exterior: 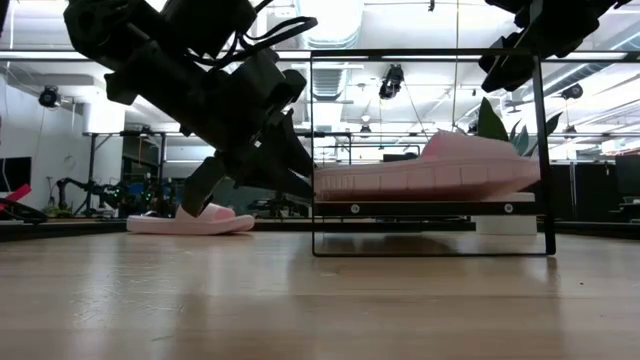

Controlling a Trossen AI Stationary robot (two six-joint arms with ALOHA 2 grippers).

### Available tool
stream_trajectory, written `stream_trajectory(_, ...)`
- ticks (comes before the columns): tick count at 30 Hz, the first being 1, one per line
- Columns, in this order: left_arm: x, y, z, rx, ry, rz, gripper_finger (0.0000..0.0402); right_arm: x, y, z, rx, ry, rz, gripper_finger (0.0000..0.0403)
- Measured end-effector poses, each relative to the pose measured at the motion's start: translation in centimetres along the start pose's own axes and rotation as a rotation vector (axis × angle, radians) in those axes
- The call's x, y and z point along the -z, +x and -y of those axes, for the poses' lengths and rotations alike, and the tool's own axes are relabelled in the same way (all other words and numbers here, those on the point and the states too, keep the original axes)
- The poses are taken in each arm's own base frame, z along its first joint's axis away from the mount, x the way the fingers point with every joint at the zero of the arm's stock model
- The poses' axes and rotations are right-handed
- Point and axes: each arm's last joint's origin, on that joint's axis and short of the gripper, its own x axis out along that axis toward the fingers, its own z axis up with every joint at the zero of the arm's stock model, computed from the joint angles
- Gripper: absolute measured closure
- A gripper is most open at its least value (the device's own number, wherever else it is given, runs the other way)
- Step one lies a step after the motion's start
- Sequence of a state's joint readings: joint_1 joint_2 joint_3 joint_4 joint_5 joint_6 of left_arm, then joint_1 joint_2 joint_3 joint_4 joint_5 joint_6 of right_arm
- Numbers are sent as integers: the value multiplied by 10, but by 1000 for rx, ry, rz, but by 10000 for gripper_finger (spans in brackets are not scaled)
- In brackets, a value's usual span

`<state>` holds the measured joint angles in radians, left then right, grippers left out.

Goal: Pick and place slides into the shelf
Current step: Put the bottom pink slipper on the shelf

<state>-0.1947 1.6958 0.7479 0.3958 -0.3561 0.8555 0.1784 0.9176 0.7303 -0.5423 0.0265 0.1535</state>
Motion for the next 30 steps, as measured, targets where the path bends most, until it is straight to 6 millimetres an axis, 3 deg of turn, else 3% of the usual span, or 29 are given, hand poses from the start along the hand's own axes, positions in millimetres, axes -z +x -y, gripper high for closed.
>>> stream_trajectory(6, 0, 0, 1, 3, 31, -4, 357, 0, 0, 0, 0, 0, -1, 225)
stream_trajectory(22, -11, -18, -5, -5, 161, 30, 360, 0, 0, 0, 0, -1, -1, 225)
stream_trajectory(30, -15, -26, -7, 89, 168, 156, 360, 0, 0, 0, 0, -1, 0, 225)
